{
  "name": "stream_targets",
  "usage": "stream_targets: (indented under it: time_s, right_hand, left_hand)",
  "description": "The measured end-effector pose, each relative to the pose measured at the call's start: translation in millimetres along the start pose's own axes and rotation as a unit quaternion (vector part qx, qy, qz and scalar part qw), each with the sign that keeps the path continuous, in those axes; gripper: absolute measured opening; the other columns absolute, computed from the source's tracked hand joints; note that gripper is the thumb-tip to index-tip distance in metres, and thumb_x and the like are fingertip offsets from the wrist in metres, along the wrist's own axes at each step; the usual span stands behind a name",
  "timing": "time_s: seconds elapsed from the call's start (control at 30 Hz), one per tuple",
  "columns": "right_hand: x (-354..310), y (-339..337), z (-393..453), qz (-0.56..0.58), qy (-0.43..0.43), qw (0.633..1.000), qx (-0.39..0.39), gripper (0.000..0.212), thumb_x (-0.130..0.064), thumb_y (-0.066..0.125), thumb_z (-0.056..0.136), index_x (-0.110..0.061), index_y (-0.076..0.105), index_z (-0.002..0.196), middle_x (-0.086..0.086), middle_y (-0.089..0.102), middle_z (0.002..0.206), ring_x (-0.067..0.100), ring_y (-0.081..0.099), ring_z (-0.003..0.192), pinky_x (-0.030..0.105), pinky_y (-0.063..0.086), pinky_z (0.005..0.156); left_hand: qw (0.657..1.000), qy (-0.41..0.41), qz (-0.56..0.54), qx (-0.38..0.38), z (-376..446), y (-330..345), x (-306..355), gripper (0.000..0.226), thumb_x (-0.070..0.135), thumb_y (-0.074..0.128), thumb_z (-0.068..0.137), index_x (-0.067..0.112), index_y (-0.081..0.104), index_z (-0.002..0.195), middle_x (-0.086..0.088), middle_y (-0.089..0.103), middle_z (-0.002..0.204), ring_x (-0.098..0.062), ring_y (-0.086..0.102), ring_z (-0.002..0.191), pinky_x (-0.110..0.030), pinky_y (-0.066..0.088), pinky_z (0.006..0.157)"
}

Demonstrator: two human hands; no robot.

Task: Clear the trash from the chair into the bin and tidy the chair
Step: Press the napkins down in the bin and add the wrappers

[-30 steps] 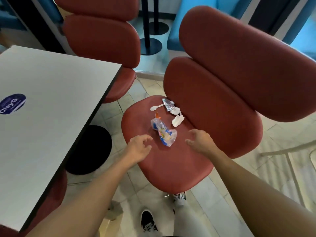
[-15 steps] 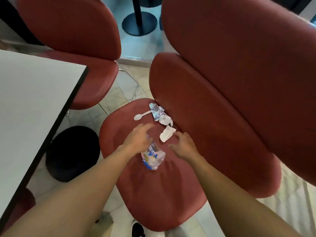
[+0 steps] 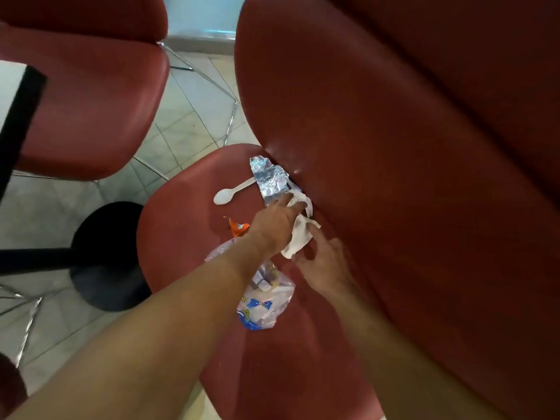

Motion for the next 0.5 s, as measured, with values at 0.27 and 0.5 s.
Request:
stream_targets:
  time_s: [0.27, 0.5]
  right_hand:
    - [-8.5, 26.2, 26.7, 0.065, 0.027, 0.997, 0.03, 0.056, -0.035, 0.069, 0.084, -0.033, 0.039, 0.131, 0.013, 0.048, 0.121, 0.032, 0.055, 0.105, 0.029, 0.039, 0.078]
    - [14.3, 12.9, 9.5, 0.094, 0.083, 0.989, 0.075, 0.023, -0.006, 0.056, 0.083, -0.016, 0.051, 0.102, 0.013, 0.065, 0.107, 0.034, 0.06, 0.099, 0.03, 0.042, 0.072]
  left_hand:
    - [0.998, 0.009, 0.03, 0.052, 33.3, 15.5, -18.2, 0.047, 0.012, 0.053, 0.09, 0.017, 0.044, 0.136, -0.011, 0.053, 0.125, -0.031, 0.052, 0.116, -0.043, 0.049, 0.079]
    - [0.999, -0.033, -0.01, 0.041, 3.1, 19.1, -9.4, 0.024, 0.01, 0.051, 0.088, 0.009, 0.058, 0.111, -0.018, 0.065, 0.1, -0.037, 0.064, 0.092, -0.04, 0.048, 0.074]
Point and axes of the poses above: each hand's wrist, its own z-axis towards the middle knuckle, its own y-axis out of the palm, x = y × z, the point moved 7 cm from there along z, towards the middle knuckle
